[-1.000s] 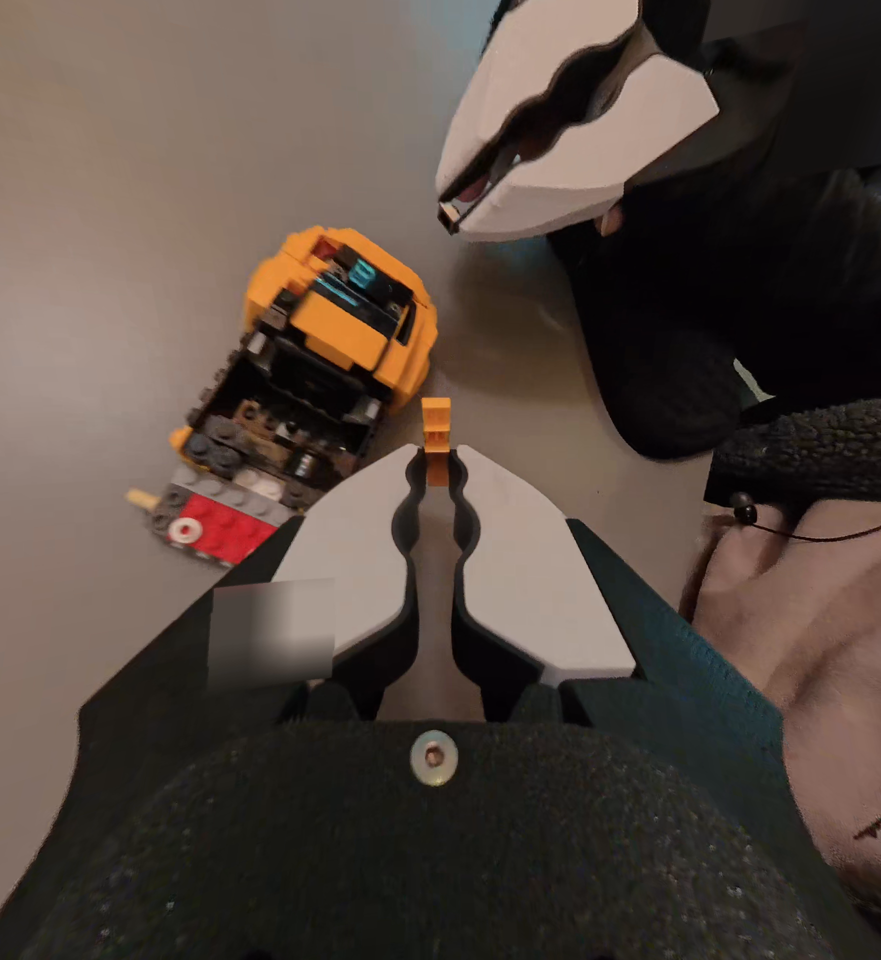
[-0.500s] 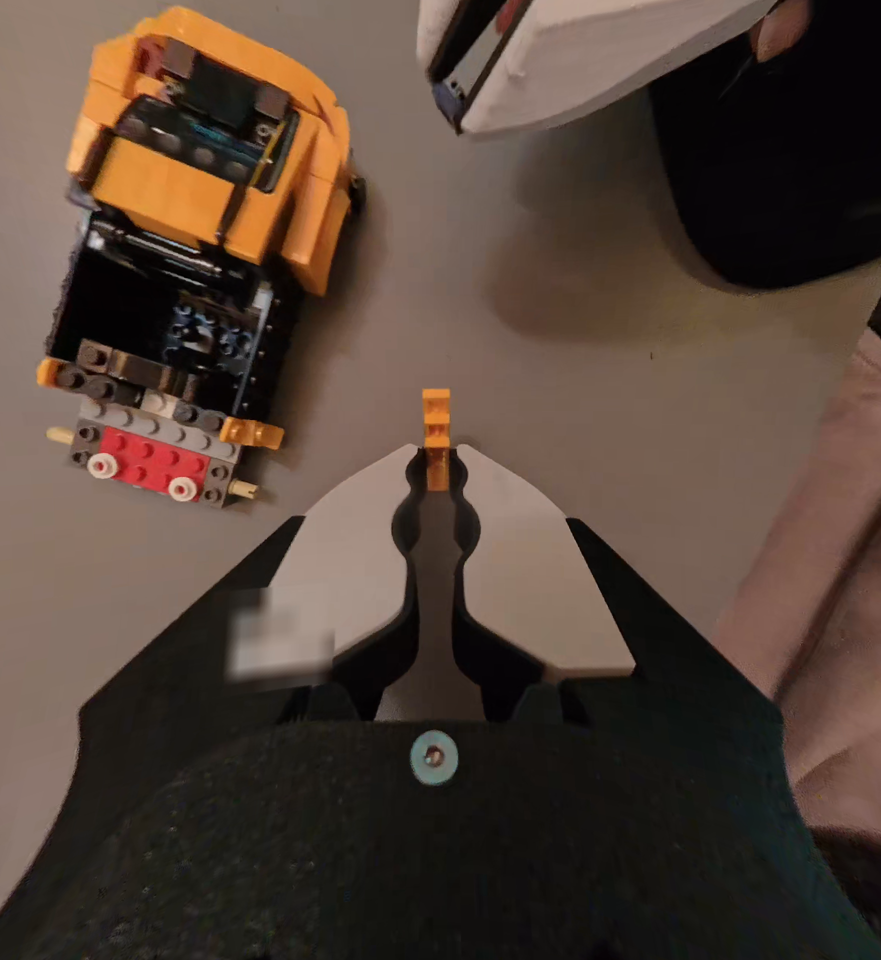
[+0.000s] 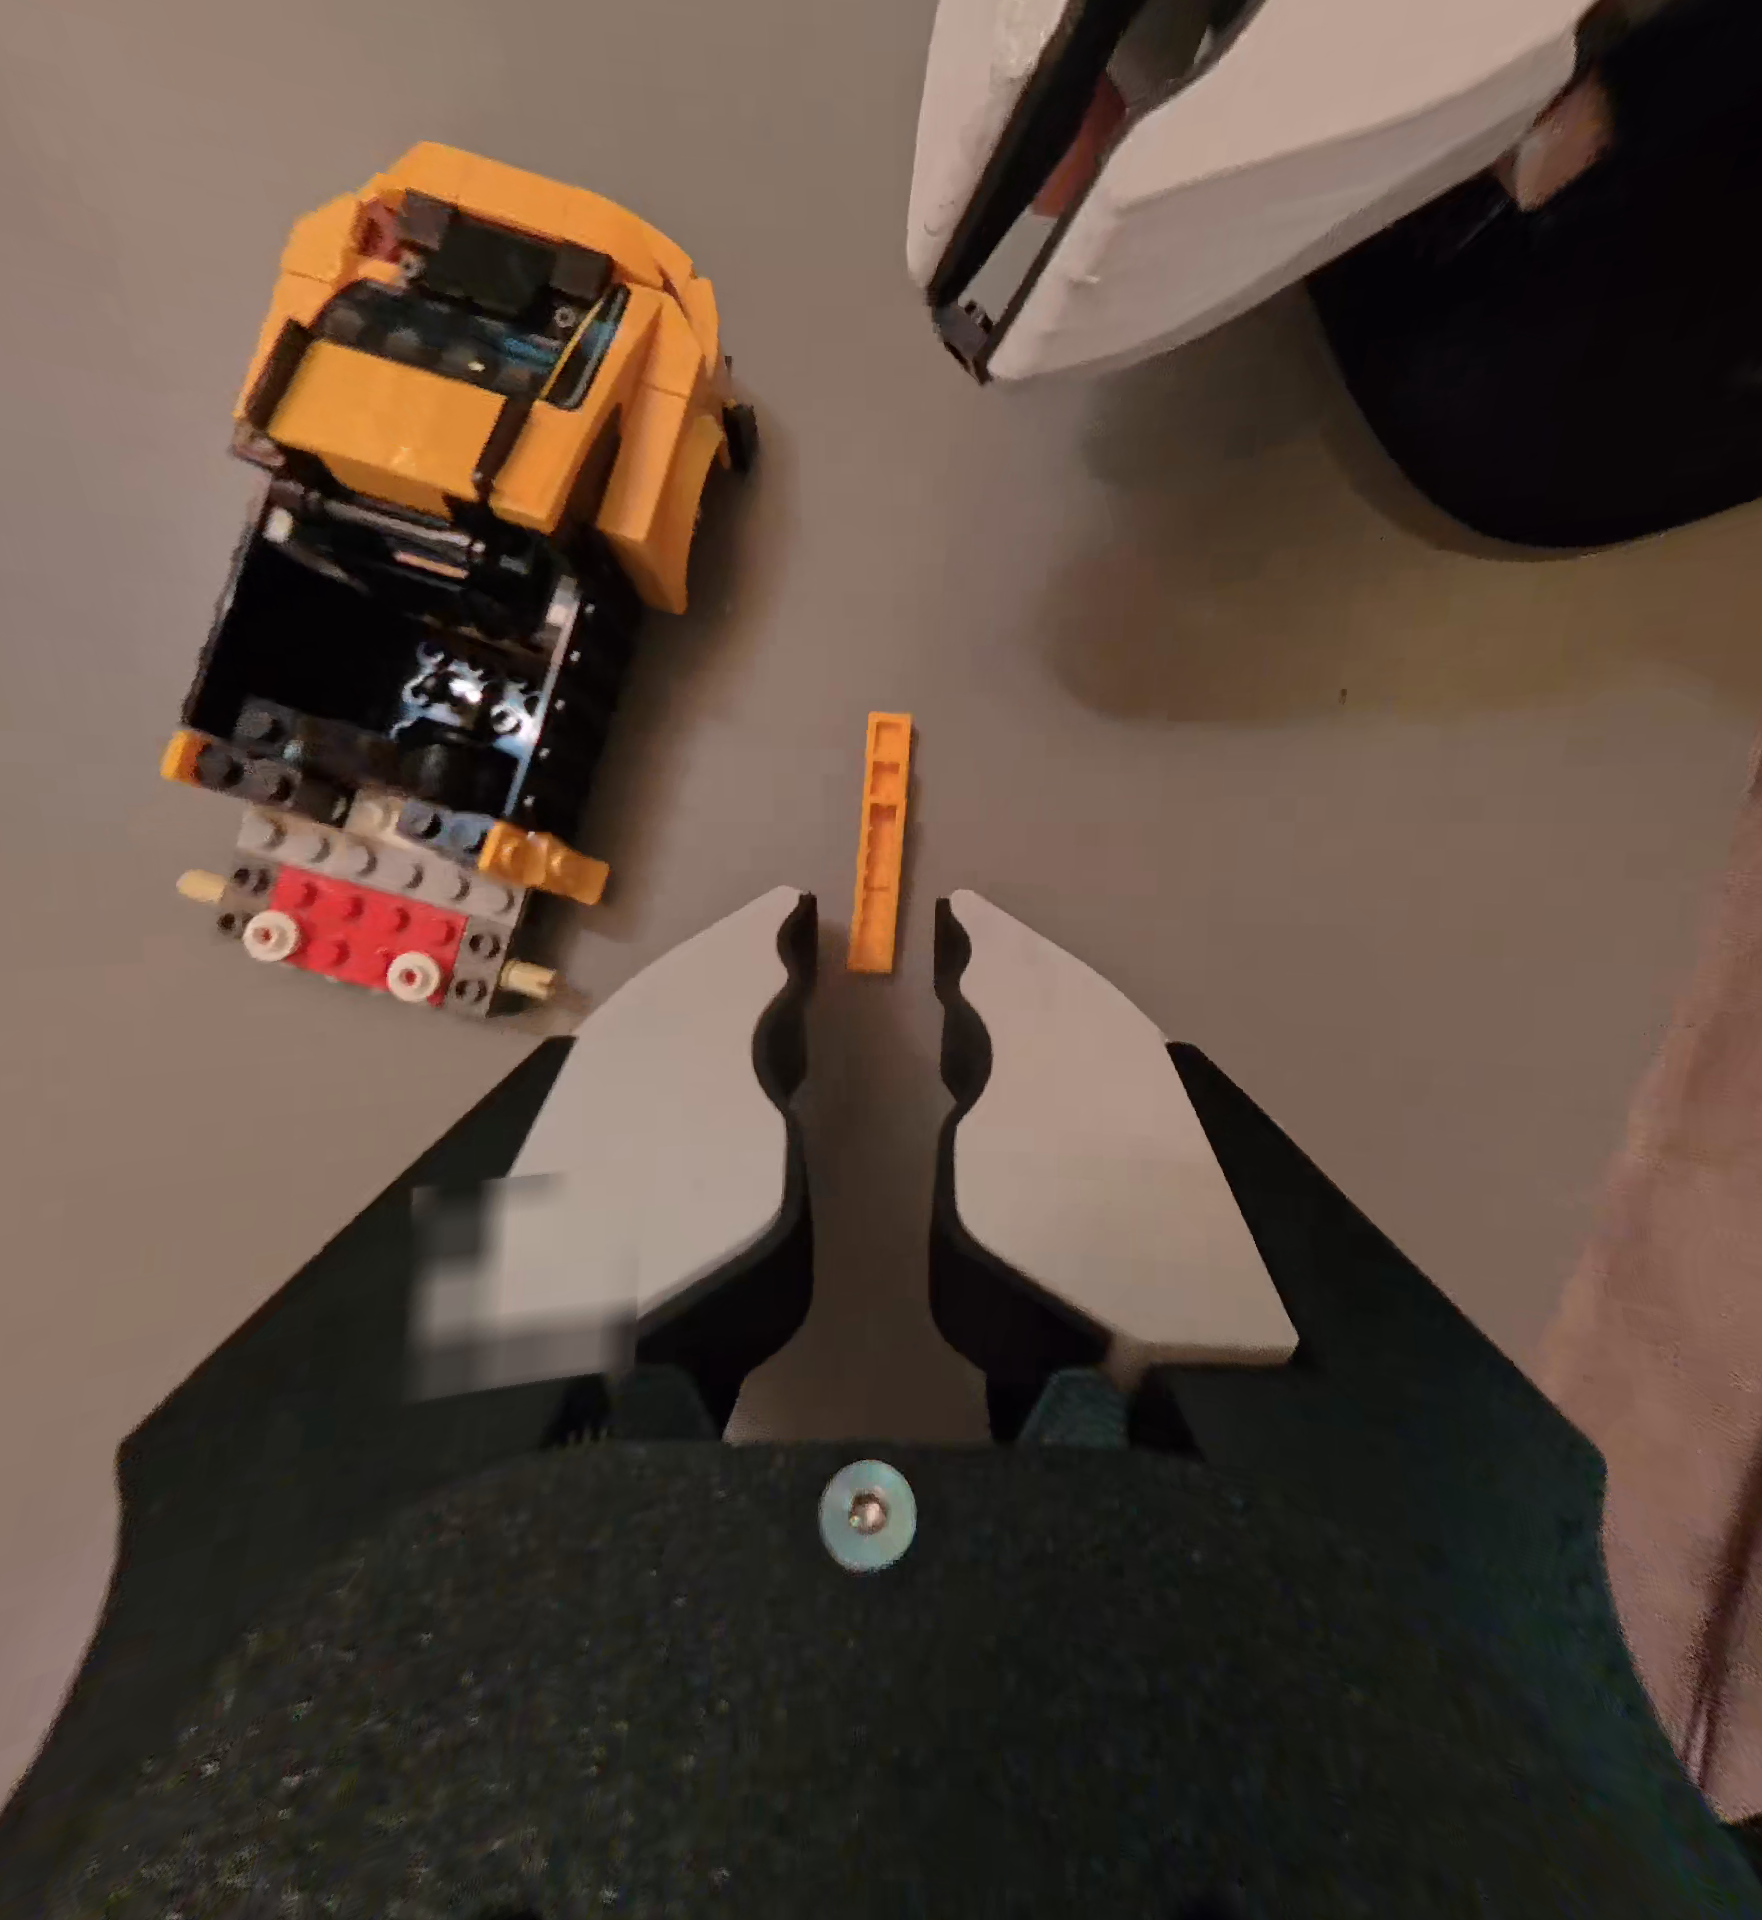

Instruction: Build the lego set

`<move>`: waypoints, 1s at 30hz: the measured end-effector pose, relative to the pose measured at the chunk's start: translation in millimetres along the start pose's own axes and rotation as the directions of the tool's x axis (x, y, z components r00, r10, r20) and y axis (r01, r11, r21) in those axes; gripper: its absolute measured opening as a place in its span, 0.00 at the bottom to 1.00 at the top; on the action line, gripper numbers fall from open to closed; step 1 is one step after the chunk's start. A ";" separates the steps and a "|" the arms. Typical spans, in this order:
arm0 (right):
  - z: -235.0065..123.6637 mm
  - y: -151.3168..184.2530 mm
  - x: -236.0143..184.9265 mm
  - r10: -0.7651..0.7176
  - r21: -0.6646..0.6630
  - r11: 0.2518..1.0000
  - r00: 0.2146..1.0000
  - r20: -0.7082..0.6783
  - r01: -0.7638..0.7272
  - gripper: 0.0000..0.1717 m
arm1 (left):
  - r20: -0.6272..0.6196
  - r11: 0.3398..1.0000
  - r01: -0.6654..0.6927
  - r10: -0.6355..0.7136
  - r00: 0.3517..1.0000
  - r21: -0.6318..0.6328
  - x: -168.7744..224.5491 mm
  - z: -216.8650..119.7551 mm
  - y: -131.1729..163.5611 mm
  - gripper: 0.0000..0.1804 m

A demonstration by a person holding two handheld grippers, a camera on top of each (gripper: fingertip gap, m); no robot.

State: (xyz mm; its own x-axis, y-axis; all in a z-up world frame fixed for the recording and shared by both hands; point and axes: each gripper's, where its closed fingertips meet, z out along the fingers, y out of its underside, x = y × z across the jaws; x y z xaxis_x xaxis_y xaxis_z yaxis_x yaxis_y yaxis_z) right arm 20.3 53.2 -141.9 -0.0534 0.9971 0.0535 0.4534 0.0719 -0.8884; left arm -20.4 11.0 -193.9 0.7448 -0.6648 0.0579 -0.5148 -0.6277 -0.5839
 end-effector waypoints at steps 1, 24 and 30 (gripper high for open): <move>1.2 0.8 0.2 0.006 -0.007 1.000 1.000 0.005 -0.006 0.04 | 0.020 1.000 -0.007 0.007 1.000 -0.003 -2.6 -1.7 2.9 0.13; 16.0 10.7 -14.2 -0.092 -0.106 0.989 0.986 0.137 0.107 0.04 | -0.295 0.993 0.113 -0.097 0.951 0.037 9.3 3.7 -10.5 0.04; 18.3 14.9 -16.7 -0.099 -0.128 0.985 0.983 0.152 0.119 0.04 | -0.301 0.991 0.128 -0.110 0.947 0.039 10.8 6.5 -7.0 0.04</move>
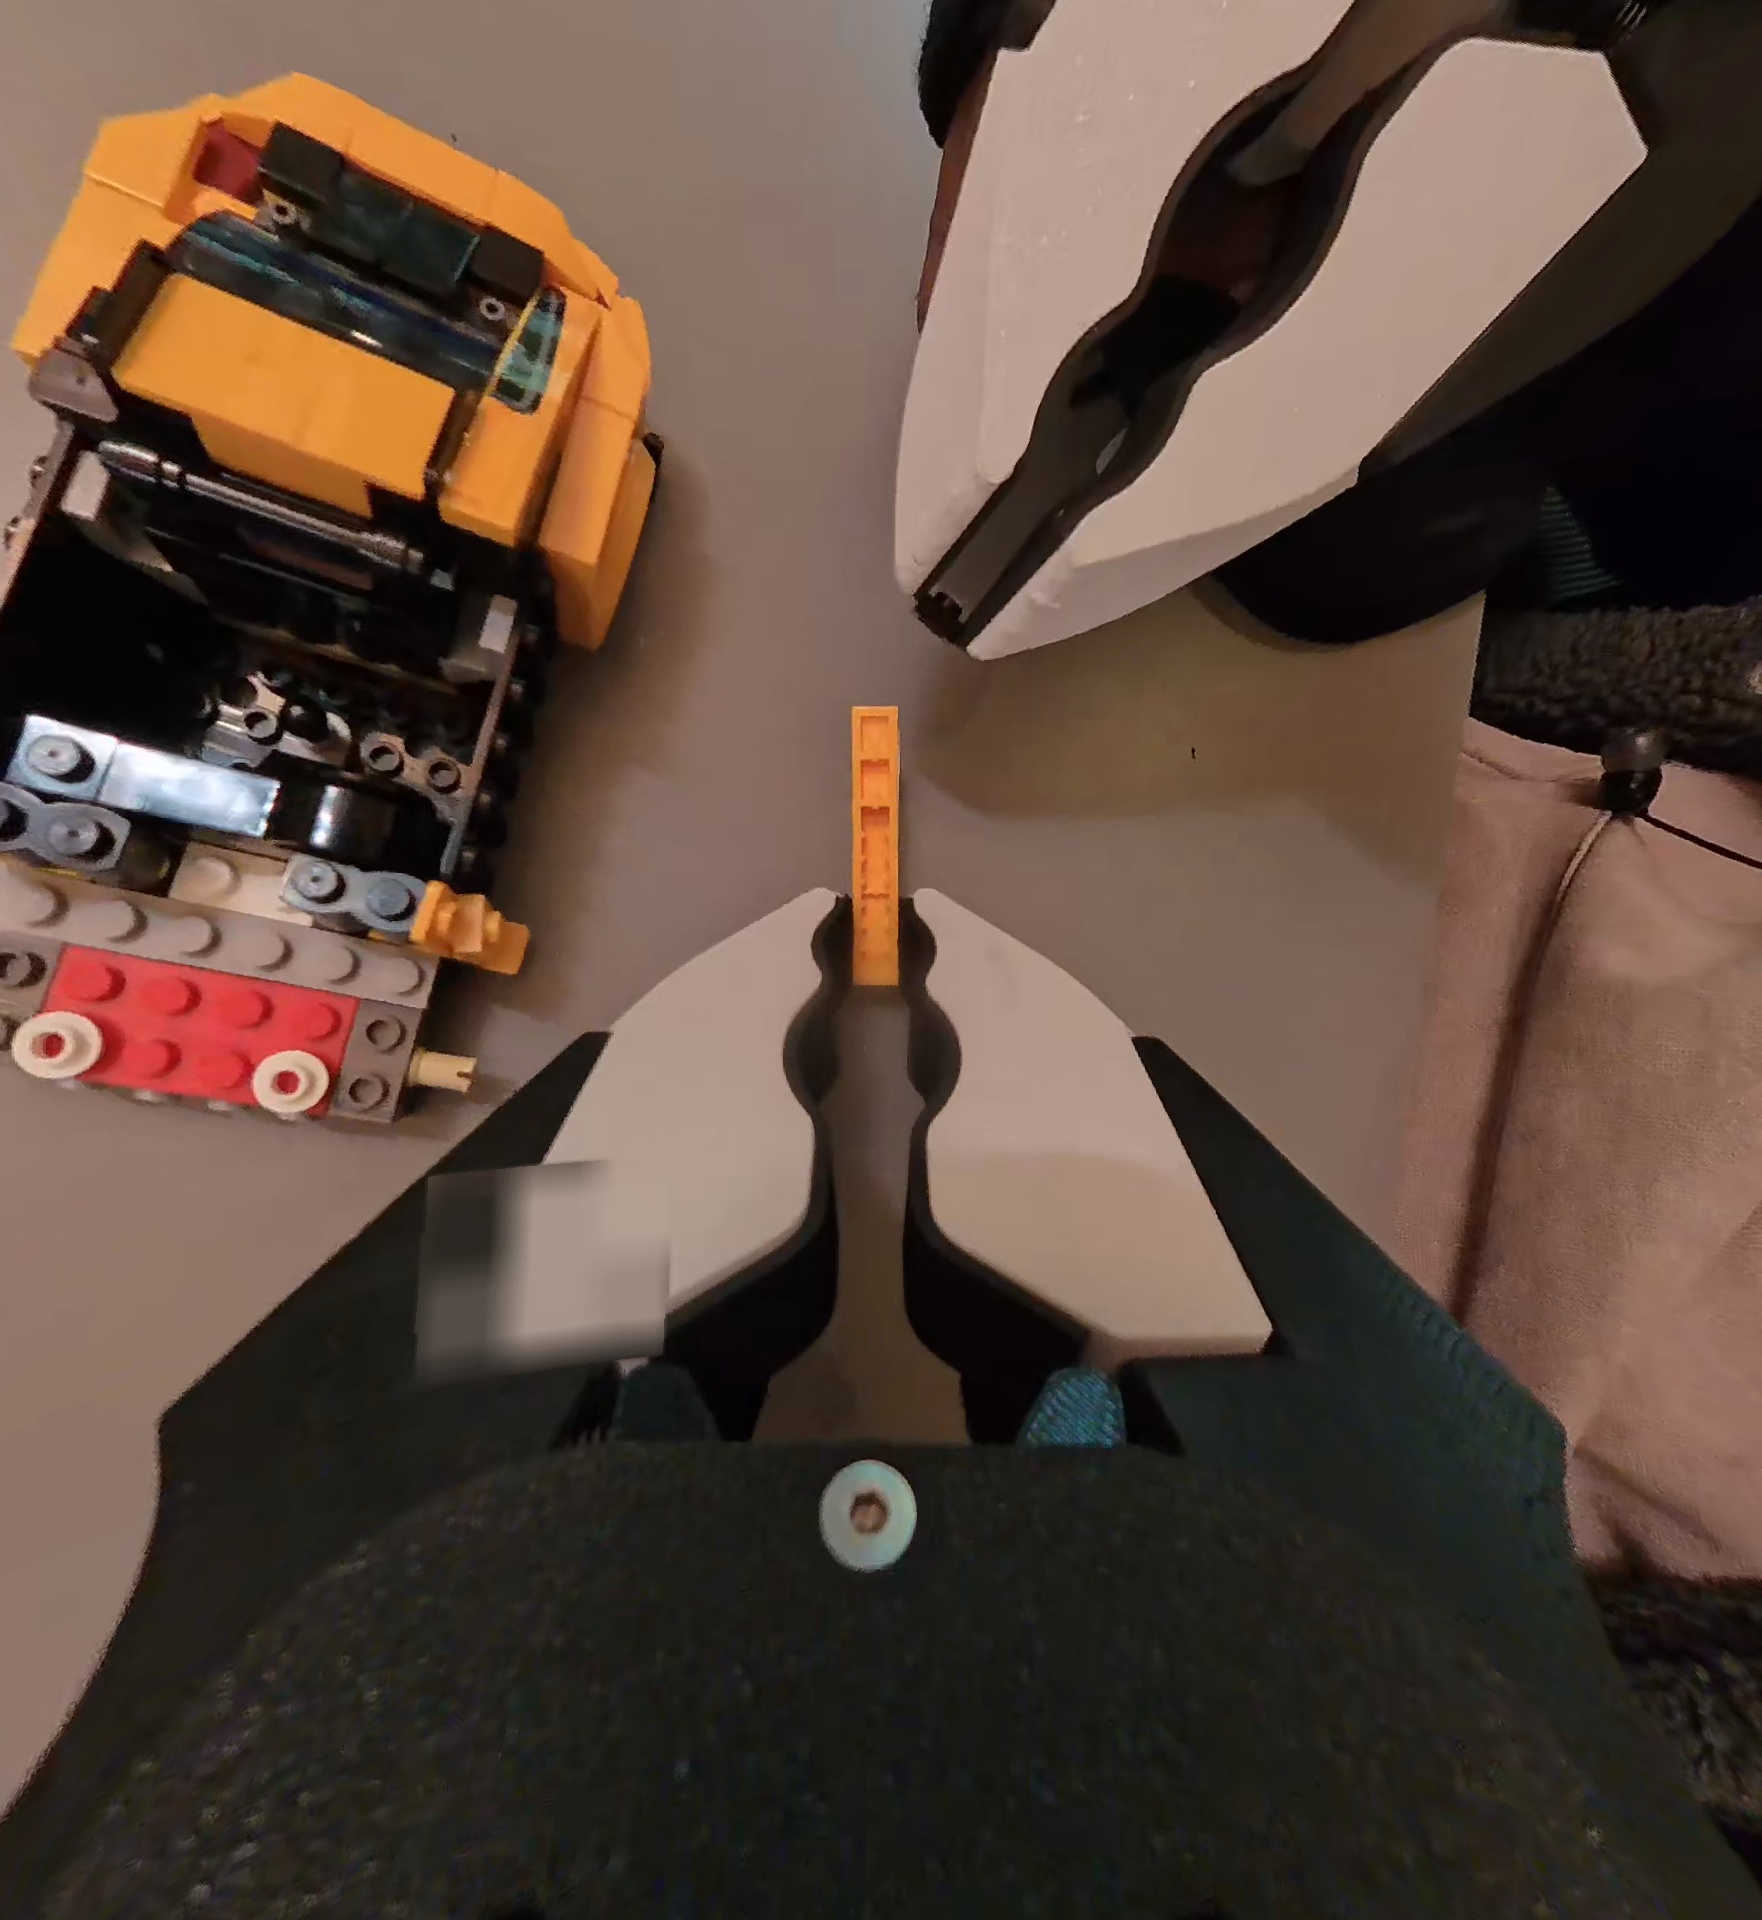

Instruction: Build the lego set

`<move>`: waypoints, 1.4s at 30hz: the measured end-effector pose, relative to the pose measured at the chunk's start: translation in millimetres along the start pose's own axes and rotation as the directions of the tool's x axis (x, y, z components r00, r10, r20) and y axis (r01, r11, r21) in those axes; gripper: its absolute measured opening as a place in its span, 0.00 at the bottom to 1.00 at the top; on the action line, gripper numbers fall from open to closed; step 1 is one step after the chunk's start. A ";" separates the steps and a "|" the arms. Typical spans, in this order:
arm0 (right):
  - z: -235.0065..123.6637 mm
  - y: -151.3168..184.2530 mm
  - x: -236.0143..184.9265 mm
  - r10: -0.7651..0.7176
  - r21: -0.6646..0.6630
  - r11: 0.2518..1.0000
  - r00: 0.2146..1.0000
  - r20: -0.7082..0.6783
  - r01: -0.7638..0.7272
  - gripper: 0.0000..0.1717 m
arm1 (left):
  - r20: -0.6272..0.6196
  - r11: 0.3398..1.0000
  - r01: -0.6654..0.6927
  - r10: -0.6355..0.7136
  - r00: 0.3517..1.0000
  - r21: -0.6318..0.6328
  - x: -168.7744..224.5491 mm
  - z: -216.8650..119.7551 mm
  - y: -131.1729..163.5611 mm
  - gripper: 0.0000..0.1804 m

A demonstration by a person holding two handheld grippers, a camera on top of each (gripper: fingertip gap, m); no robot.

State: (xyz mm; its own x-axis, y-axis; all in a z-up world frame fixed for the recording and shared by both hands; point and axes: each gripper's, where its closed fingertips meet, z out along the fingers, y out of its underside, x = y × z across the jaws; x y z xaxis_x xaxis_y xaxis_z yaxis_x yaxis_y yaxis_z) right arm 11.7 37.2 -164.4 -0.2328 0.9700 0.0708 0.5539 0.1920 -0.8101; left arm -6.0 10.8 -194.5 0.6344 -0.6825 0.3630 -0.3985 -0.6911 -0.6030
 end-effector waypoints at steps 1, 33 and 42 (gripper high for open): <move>0.5 0.6 -0.2 0.000 -0.004 1.000 1.000 0.002 0.000 0.04 | 0.014 1.000 -0.002 0.002 1.000 0.006 -0.9 -0.4 0.1 0.04; -10.7 -9.3 5.2 0.053 0.115 0.992 0.999 0.004 -0.054 0.04 | 0.297 0.949 -0.222 0.284 0.912 -0.224 -10.8 -6.8 14.8 0.04; -8.9 -7.6 5.4 0.046 0.100 0.994 0.999 -0.008 -0.045 0.04 | 0.656 0.734 -0.515 0.656 0.372 -0.442 -31.0 -27.5 4.2 0.05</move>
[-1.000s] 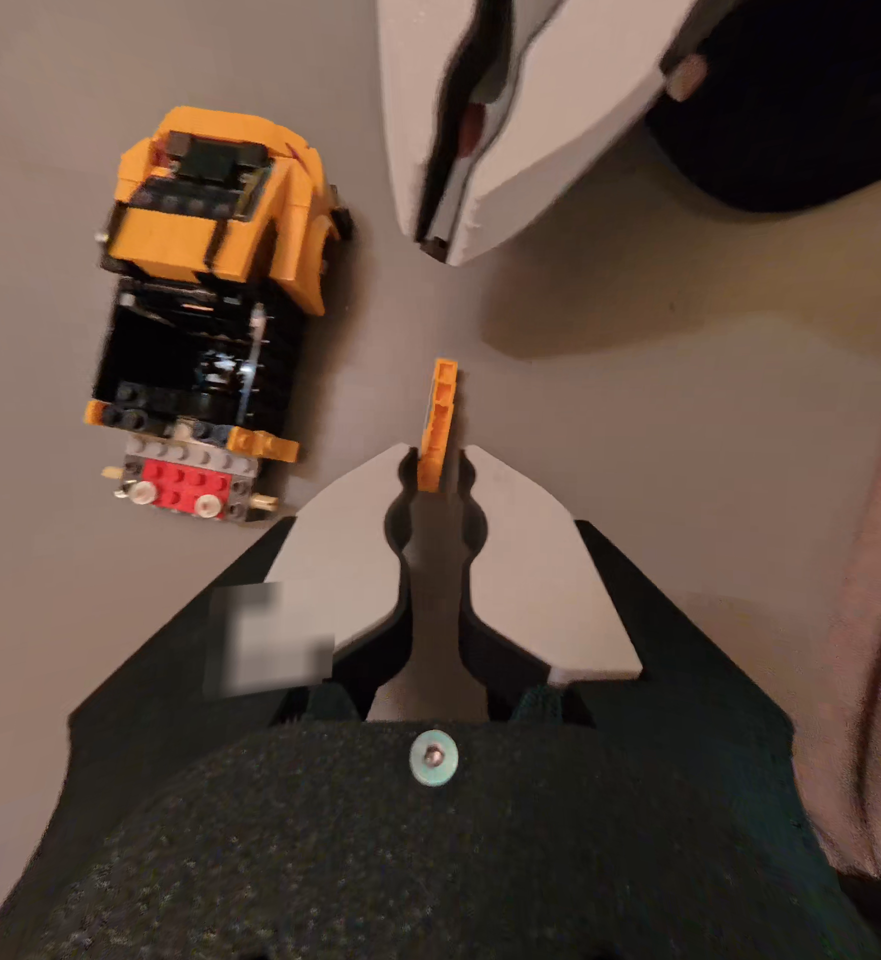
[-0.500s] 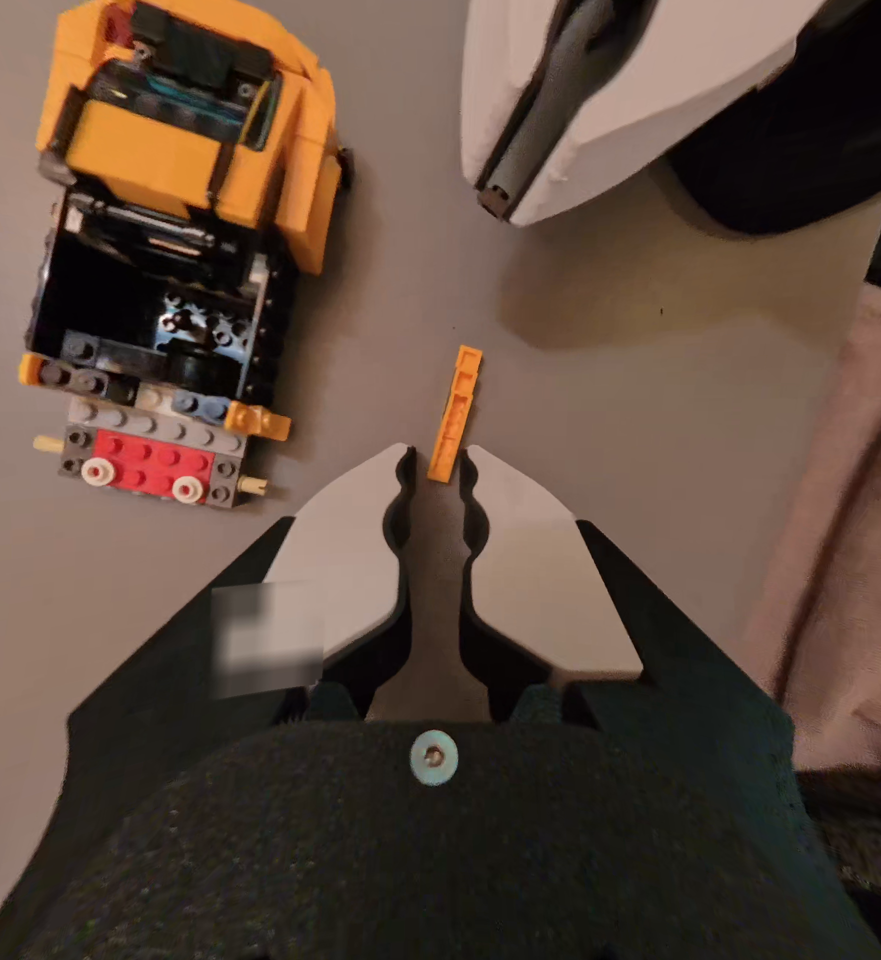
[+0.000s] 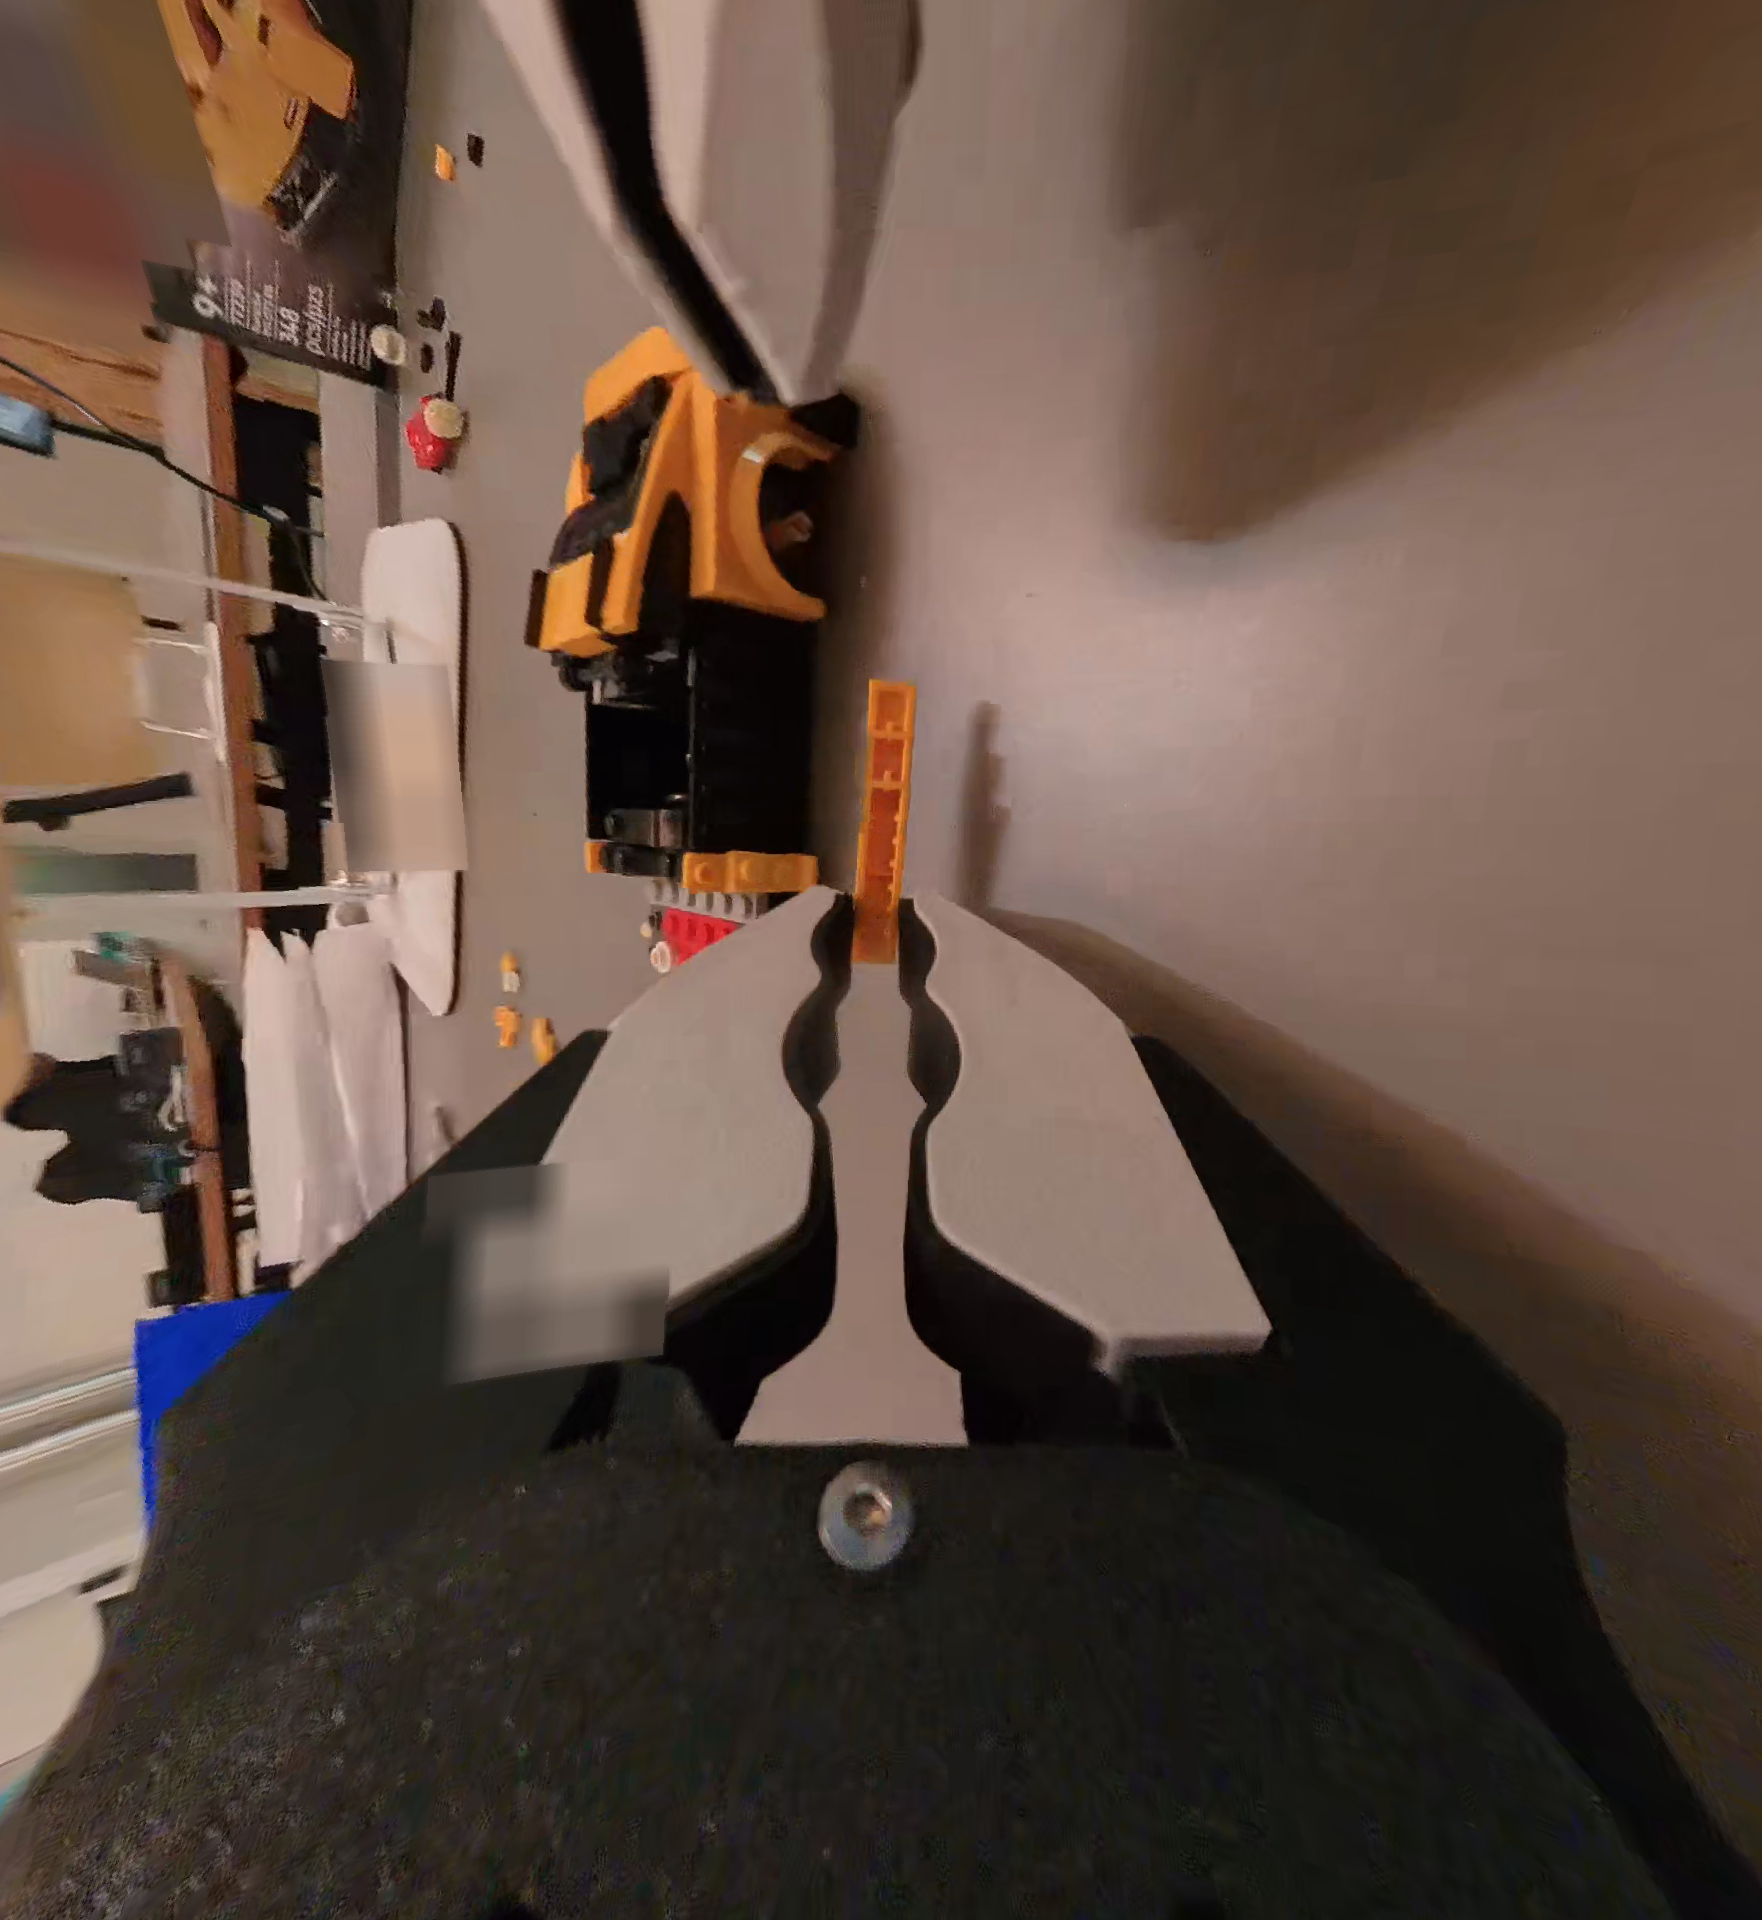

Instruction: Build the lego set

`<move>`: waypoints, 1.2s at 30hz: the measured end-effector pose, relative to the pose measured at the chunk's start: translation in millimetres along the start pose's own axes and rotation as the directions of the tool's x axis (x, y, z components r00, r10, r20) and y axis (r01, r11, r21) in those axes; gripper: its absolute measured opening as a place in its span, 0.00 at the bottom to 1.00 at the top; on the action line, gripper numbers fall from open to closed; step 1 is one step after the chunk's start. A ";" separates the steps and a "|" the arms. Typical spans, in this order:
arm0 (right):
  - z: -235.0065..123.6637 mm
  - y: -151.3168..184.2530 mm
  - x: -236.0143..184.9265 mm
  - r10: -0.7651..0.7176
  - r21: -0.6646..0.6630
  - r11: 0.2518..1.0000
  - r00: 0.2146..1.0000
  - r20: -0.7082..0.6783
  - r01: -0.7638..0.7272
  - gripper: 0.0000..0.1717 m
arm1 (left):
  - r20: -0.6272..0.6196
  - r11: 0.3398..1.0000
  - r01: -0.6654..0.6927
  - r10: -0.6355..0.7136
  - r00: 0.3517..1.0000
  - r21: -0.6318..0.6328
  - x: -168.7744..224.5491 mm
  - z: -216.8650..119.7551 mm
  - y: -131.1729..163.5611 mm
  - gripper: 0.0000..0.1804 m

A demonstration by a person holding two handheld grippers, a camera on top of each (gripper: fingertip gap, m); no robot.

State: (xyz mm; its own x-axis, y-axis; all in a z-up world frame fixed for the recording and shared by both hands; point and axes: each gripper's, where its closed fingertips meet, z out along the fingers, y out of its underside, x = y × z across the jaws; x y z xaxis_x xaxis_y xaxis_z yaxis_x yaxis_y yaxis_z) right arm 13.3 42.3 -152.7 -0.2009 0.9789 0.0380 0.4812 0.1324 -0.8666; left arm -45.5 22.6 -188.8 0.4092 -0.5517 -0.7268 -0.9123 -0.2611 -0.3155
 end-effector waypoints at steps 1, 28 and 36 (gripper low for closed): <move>0.3 0.5 -0.2 -0.005 -0.004 1.000 1.000 -0.003 0.005 0.04 | -0.002 1.000 -0.015 0.015 1.000 0.001 3.4 -1.0 -1.1 0.05; -0.8 -0.6 -2.5 -0.010 0.008 1.000 1.000 0.014 0.010 0.04 | -0.551 0.923 0.378 -0.351 0.758 -0.068 21.4 1.2 -19.8 0.04; -3.2 -5.0 -4.2 -0.033 0.037 0.999 0.999 0.010 0.033 0.04 | 0.064 0.972 0.039 -0.055 0.996 0.232 -28.1 -19.2 -32.9 0.04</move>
